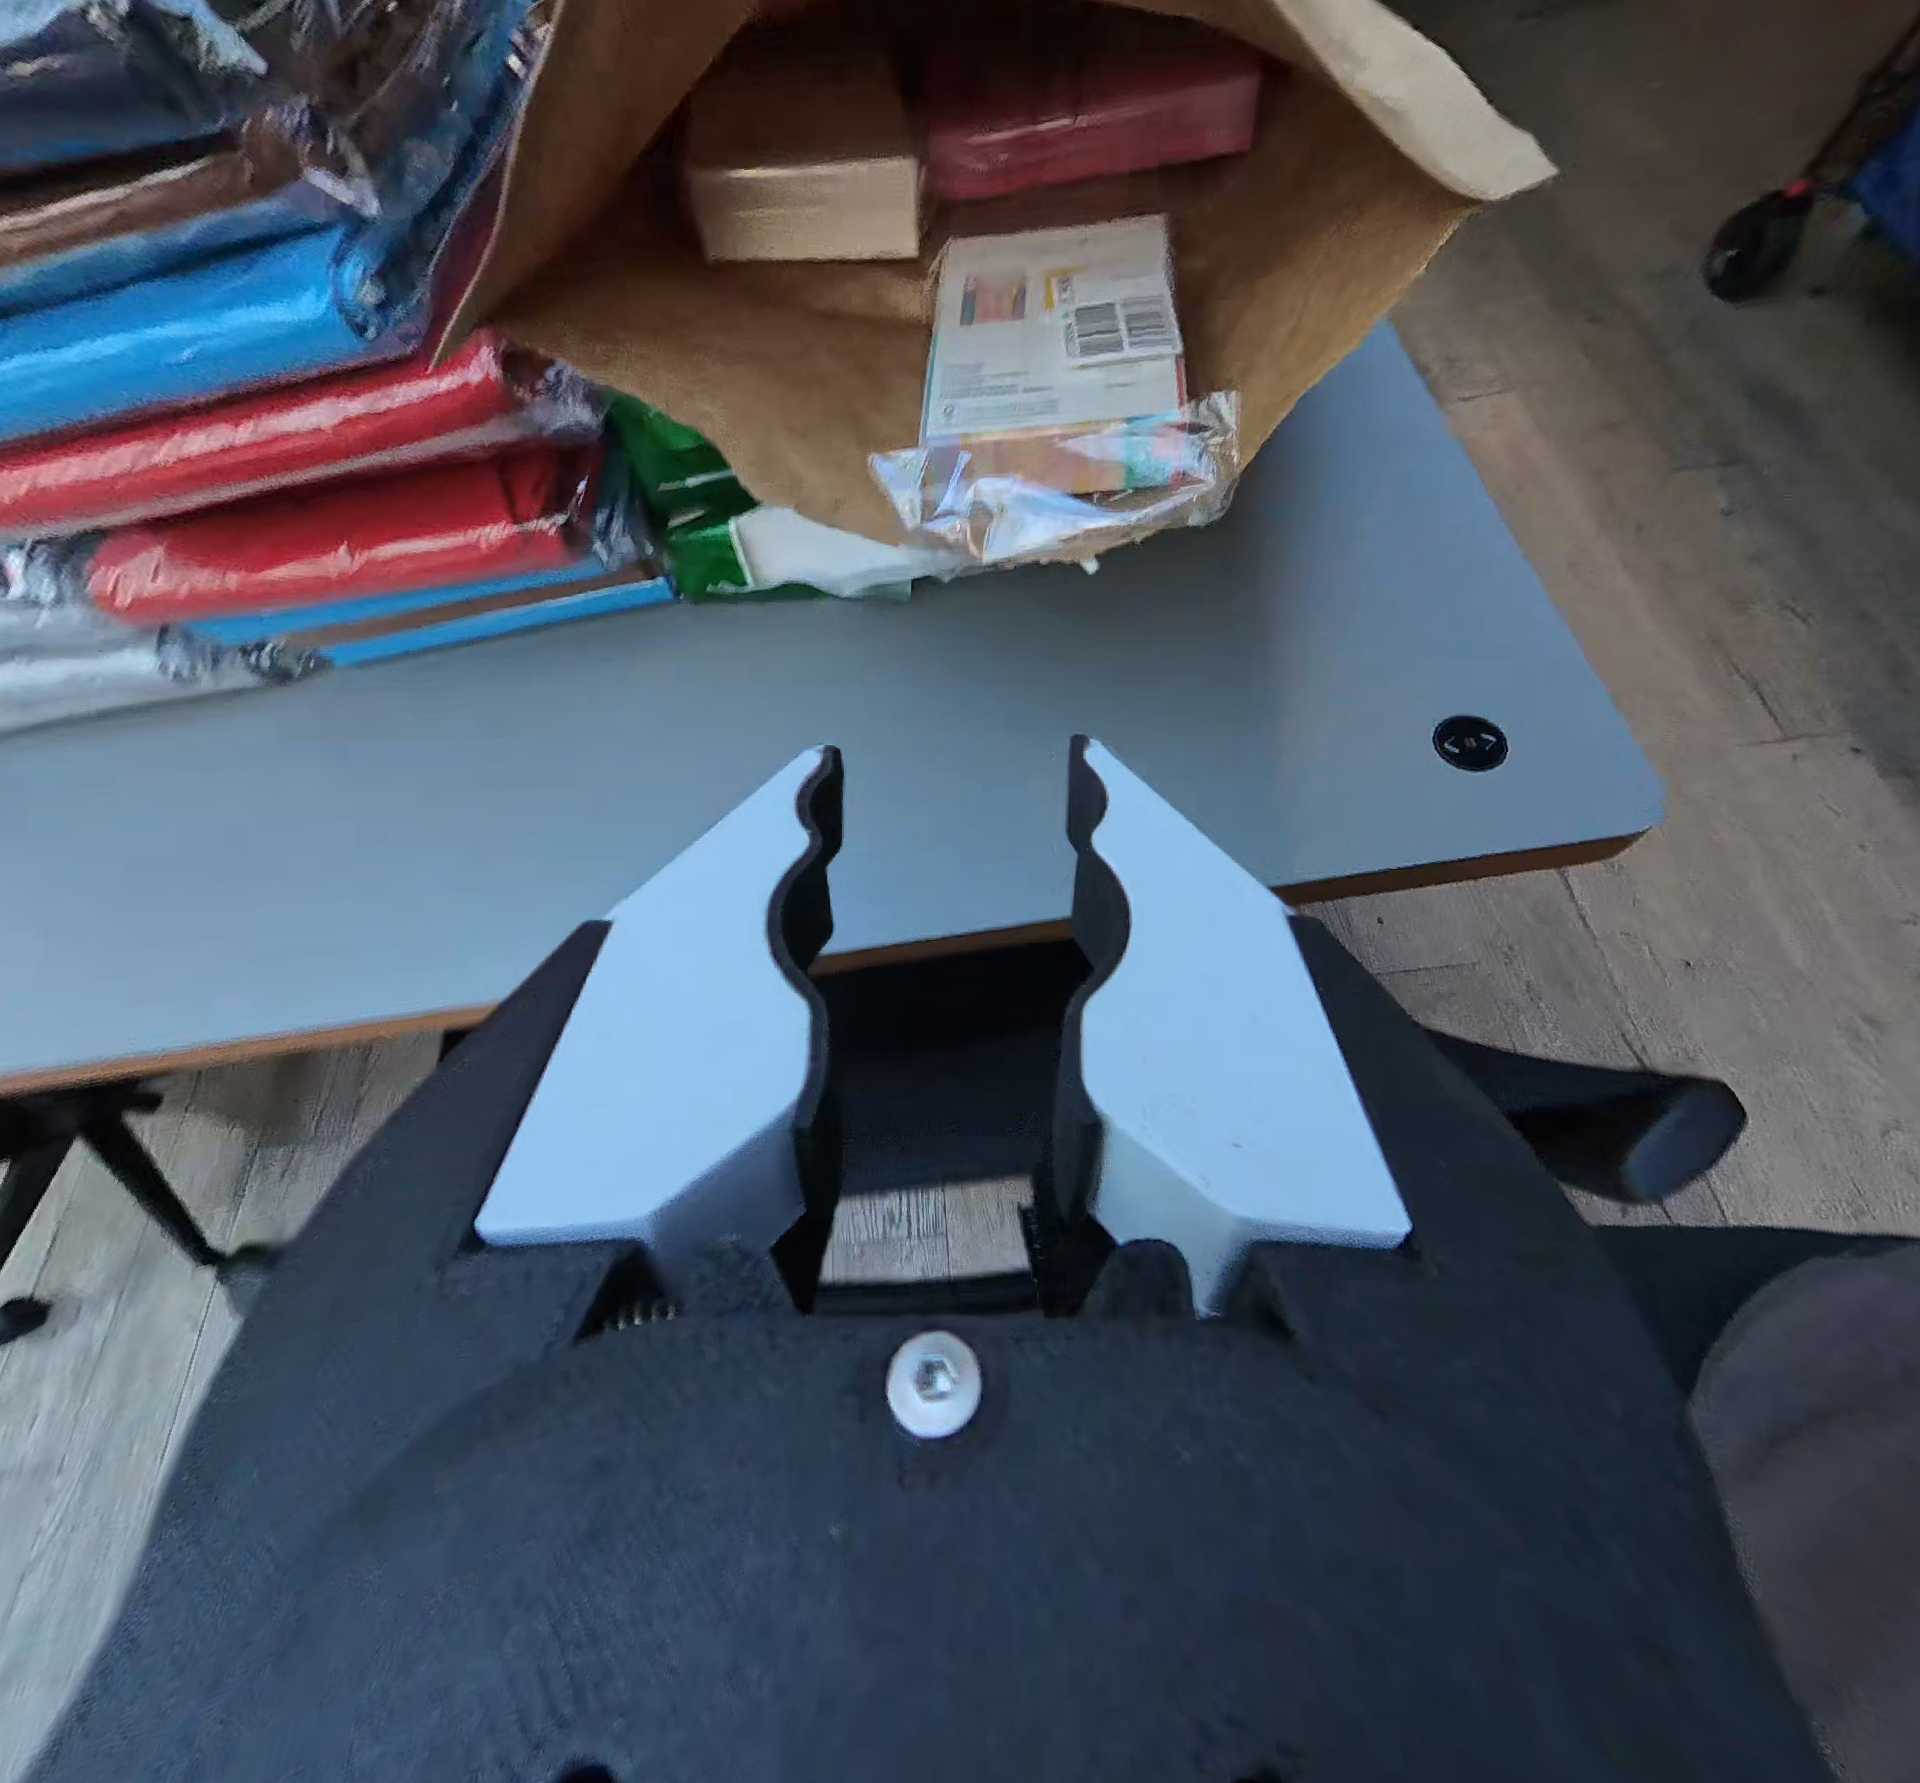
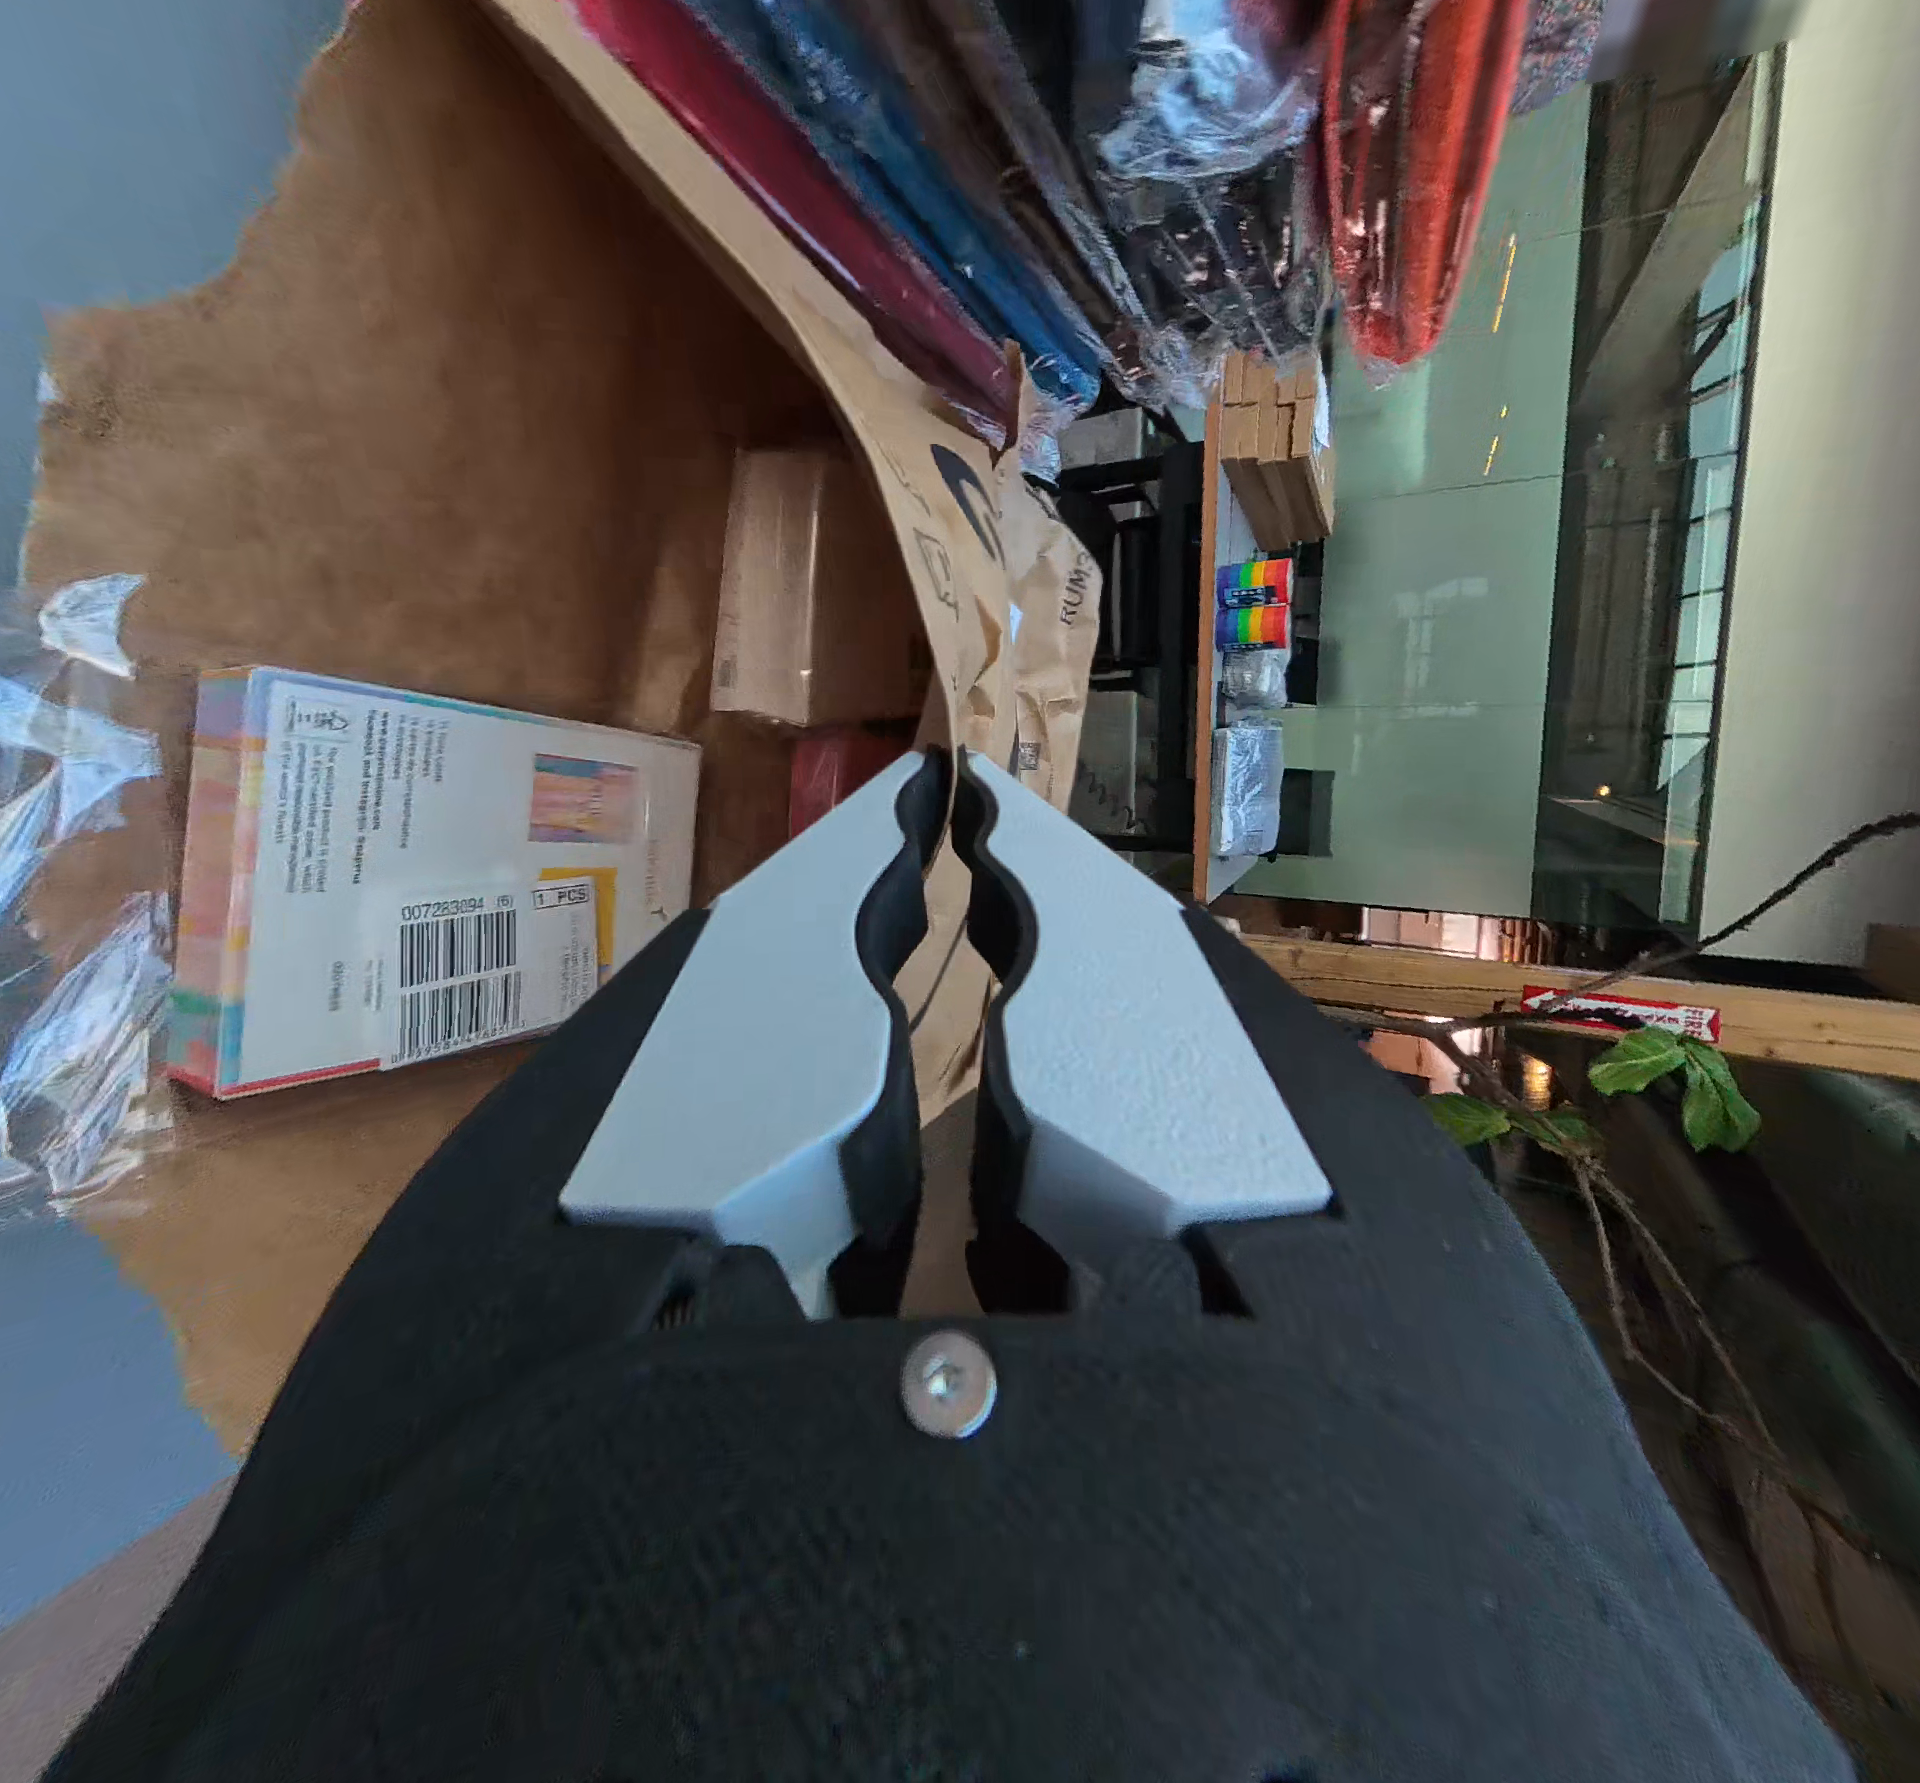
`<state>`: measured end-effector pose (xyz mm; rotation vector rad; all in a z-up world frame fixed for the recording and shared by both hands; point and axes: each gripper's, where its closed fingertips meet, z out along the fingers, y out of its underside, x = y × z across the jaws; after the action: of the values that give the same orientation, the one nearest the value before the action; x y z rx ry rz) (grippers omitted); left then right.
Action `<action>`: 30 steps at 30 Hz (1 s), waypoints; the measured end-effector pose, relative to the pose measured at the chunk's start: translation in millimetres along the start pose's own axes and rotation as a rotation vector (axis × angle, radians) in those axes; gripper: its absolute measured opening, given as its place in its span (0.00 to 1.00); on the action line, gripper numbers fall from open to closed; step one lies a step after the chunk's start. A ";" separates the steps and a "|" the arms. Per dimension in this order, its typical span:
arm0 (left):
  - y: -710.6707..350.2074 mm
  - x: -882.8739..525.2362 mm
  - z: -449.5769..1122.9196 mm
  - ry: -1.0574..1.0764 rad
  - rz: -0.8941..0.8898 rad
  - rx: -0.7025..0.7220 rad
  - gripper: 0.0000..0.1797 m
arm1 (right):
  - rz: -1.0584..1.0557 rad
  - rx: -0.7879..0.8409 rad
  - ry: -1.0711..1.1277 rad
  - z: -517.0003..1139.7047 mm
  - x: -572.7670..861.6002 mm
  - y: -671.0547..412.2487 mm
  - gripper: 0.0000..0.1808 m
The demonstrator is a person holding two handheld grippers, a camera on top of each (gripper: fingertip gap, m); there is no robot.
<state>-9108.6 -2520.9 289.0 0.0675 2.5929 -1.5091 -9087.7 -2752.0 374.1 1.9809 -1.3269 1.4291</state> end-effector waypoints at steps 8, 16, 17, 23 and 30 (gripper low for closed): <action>-93.6 10.8 92.6 0.270 -0.064 0.196 0.44 | 0.154 0.011 -0.071 3.7 11.6 2.5 0.00; -52.1 26.0 126.2 0.527 0.259 0.324 0.42 | 0.330 -0.009 -0.073 6.0 6.5 0.1 0.00; -48.1 26.3 121.7 0.487 0.422 0.368 0.42 | 0.335 -0.016 -0.071 6.4 6.9 0.1 0.00; -15.0 33.1 150.7 0.364 1.071 0.305 0.43 | 0.366 -0.070 -0.069 8.5 10.7 0.5 0.00; -20.8 36.8 155.0 0.406 1.144 0.367 0.00 | 0.354 -0.140 -0.108 5.0 1.8 7.9 0.00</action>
<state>-9132.0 -2666.9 226.1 1.6762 1.7451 -1.4595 -9091.5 -2760.3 371.8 1.8194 -1.8457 1.3425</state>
